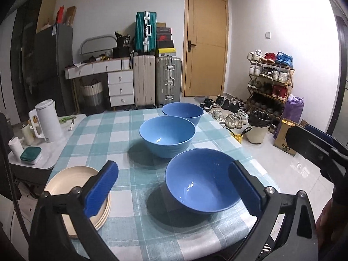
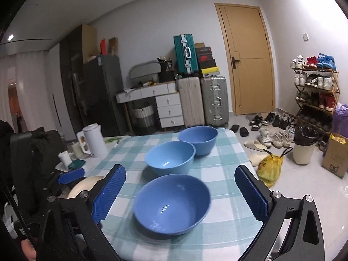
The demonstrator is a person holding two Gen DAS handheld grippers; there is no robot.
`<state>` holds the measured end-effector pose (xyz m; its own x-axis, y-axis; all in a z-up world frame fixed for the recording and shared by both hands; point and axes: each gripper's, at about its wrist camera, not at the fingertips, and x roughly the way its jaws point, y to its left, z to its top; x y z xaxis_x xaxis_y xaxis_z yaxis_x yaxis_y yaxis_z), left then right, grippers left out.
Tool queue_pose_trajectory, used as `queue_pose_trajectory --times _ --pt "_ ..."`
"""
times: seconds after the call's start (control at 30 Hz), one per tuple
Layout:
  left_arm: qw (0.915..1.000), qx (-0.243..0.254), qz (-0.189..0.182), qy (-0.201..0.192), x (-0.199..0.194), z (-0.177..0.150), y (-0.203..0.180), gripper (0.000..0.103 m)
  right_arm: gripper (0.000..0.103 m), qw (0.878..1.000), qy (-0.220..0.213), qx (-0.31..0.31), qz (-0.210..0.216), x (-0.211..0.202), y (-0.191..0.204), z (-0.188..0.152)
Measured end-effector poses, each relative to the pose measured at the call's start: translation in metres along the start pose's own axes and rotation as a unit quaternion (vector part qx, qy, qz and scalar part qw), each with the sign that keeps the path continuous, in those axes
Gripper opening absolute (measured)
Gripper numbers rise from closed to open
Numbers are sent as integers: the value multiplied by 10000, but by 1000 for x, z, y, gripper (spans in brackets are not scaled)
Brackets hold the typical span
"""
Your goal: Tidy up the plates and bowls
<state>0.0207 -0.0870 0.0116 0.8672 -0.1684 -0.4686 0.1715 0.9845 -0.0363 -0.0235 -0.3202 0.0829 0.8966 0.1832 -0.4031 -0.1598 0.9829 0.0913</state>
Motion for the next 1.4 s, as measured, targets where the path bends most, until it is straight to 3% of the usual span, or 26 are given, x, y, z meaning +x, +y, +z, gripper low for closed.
queue_pose_trajectory --times 0.13,0.23,0.33,0.6,0.97,1.1,1.2,1.4 --pt "9999 94 87 1 -10 -8 -2 103 102 9991 -157 372 131 -22 1 -15" --pt "9999 108 110 49 -17 -13 -2 103 102 9968 -45 743 302 -31 -3 -30" --pt "9998 117 124 74 -23 -17 -1 103 102 9975 59 703 74 -36 -2 -36" --pt "9998 -4 182 118 -31 -18 4 103 102 9975 49 694 90 -48 6 -27" --pt "9990 -55 275 345 -18 -19 13 103 102 9980 235 547 192 -27 11 -23" --pt "9979 -117 402 501 -3 -8 27 103 102 9983 381 419 125 -8 8 -12" --pt "9976 -151 268 624 12 6 39 103 102 9981 462 374 168 6 3 7" --pt "9941 25 481 975 61 40 55 103 102 9970 570 337 411 38 -12 53"
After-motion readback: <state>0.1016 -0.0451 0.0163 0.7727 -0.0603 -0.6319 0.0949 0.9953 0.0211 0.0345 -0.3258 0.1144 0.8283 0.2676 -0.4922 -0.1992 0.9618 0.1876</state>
